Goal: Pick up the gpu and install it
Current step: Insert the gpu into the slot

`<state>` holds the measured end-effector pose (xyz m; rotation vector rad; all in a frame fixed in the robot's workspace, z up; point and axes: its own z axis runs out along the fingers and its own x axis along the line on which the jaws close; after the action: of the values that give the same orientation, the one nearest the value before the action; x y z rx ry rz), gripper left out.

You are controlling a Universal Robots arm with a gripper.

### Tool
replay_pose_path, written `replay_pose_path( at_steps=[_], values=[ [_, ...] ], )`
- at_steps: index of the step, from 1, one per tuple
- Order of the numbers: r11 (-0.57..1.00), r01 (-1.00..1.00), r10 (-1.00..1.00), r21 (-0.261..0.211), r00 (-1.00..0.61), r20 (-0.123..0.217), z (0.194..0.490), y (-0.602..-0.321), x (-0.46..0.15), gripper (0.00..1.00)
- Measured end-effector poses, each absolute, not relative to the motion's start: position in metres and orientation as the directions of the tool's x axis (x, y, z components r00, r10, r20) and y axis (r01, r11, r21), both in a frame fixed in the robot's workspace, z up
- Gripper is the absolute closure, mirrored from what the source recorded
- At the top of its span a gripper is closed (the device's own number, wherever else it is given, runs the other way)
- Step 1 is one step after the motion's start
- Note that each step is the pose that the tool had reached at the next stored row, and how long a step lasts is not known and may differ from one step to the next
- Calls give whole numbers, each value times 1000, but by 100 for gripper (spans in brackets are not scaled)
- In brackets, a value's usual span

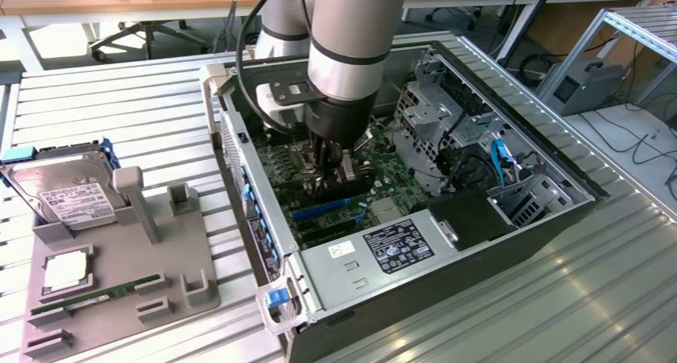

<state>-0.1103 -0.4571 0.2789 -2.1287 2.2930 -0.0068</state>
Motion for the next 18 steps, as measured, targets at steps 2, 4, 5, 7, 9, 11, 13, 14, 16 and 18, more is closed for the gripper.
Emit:
replay_pose_path(
  at_steps=[2, 4, 5, 7, 9, 11, 13, 14, 16, 18],
  values=[
    [74, -997, -997, -12, -74, -4, 278, -457, -110, 73],
    [75, -997, -997, -12, -75, 0, 277, -456, -110, 73],
    [75, -997, -997, -12, -75, 3, 277, -456, -110, 73],
    [76, -997, -997, -13, -76, 14, 277, -455, -110, 73],
    [76, -997, -997, -15, -76, 30, 277, -454, -110, 73],
    [76, -997, -996, -15, -76, 39, 276, -452, -110, 73],
    [76, -997, -996, -15, -76, 39, 276, -450, -110, 73],
    [76, -997, -996, -15, -76, 39, 276, -449, -110, 73],
    [75, -997, -996, -15, -76, 39, 275, -449, -110, 73],
    [76, -997, -996, -15, -76, 39, 275, -449, -110, 73]
  ],
)
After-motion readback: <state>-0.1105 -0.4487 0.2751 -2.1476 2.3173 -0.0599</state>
